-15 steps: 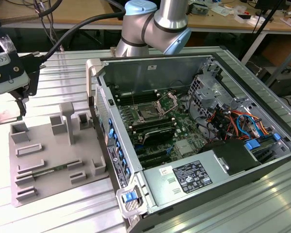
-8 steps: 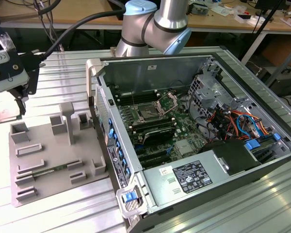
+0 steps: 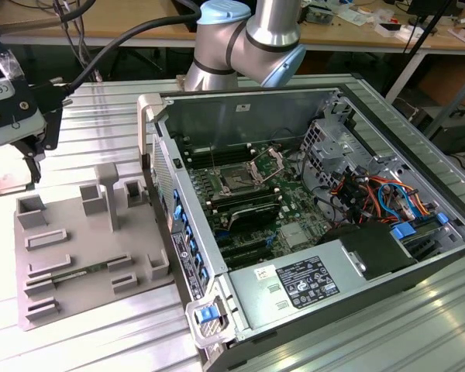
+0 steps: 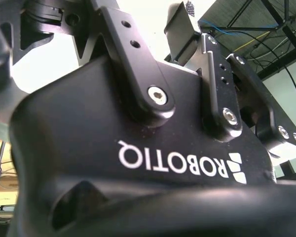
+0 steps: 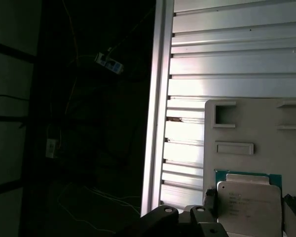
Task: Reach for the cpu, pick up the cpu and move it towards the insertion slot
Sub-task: 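Pick up the cpu and move it towards the insertion slot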
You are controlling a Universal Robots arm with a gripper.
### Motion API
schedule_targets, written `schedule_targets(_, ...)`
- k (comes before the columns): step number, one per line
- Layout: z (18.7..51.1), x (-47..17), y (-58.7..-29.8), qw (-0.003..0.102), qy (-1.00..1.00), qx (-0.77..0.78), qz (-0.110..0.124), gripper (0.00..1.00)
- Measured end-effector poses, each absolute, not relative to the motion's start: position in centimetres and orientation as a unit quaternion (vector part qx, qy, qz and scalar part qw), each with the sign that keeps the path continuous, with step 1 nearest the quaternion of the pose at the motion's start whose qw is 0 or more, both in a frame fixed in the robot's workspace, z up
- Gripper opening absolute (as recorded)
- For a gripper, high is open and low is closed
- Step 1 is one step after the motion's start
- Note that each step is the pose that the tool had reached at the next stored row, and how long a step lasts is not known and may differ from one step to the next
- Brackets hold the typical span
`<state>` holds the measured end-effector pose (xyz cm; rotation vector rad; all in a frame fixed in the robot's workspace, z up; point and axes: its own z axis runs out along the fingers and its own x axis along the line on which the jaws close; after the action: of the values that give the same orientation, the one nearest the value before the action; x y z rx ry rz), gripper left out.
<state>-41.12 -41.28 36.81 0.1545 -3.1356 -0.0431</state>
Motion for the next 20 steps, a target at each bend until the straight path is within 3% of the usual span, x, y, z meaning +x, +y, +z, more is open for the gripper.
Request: schedule_targets(20,37.34,-41.12,-41.28,0.001,-0.999,0.049,-0.014,0.55)
